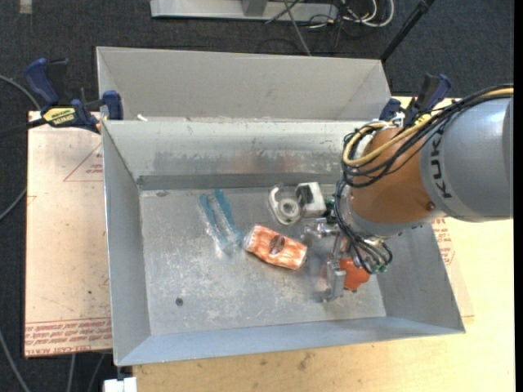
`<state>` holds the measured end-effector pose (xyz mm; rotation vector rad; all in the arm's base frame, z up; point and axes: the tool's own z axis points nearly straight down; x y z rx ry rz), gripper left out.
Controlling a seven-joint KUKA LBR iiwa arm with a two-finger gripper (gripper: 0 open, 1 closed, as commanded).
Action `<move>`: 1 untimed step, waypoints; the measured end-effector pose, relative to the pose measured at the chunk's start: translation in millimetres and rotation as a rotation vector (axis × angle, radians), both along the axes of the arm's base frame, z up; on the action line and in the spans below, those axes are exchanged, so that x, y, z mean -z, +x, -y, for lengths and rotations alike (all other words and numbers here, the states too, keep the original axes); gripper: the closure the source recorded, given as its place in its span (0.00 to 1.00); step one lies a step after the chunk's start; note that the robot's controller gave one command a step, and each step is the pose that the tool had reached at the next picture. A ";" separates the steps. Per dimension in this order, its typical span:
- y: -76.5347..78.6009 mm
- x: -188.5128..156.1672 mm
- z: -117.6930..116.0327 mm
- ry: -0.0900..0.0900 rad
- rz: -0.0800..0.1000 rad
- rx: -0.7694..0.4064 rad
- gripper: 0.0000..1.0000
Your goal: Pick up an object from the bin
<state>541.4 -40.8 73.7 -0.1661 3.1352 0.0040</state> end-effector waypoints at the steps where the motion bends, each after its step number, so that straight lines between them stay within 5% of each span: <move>1: -21.1 1.8 -4.9 -0.003 -0.002 0.245 0.00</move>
Offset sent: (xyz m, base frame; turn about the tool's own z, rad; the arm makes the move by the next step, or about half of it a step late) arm 0.0110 0.0421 -0.0037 0.2255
